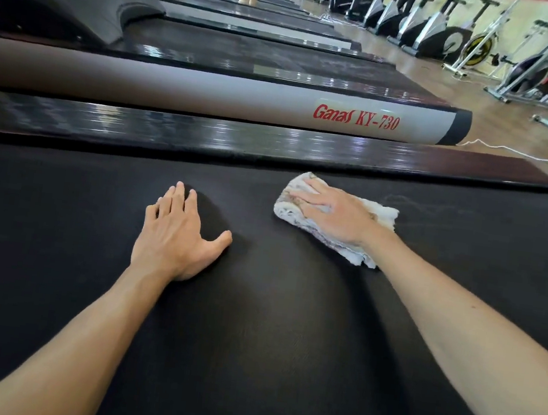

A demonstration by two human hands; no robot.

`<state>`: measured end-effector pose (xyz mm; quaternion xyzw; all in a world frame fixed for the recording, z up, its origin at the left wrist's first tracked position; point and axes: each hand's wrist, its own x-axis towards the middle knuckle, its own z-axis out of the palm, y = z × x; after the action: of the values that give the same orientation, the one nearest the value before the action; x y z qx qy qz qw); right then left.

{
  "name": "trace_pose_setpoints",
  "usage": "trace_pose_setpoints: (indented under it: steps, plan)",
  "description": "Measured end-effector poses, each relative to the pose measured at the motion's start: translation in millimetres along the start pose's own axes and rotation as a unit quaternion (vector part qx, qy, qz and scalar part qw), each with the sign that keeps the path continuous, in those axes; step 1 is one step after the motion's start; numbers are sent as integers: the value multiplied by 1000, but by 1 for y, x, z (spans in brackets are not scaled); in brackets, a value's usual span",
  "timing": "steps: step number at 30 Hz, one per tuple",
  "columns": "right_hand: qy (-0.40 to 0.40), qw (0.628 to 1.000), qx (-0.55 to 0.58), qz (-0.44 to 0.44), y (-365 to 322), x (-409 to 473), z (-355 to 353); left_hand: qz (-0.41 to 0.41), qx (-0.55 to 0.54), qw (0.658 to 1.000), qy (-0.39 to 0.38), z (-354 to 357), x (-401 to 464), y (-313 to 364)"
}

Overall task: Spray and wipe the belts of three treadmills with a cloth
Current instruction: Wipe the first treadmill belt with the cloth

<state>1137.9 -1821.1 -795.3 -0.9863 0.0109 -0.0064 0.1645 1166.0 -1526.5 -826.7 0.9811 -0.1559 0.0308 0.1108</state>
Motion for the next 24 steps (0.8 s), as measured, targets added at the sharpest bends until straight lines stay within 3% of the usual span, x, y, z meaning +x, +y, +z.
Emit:
trace_pose_setpoints:
  steps: [3, 6, 12, 16, 20, 24]
  plan:
    - [33, 995, -64, 72, 24, 13, -1, -2, 3, 1000, 3, 1, 0, 0]
    - [77, 989, -43, 120, 8, 33, 8, -1, 0, 1000, -3, 0, 1, 0]
    - [33, 997, -63, -10, -45, -38, 29, 2, -4, 1000, -6, -1, 1, 0]
    - [50, 995, -70, 43, -1, -104, 15, 20, -7, 1000, -14, -1, 1, -2]
    - [49, 989, -93, 108, 2, -74, 7, 68, 7, 998, -4, -5, -1, -2]
    - [35, 993, -93, 69, -36, -92, 22, 157, -13, 987, -32, -9, -22, 24]
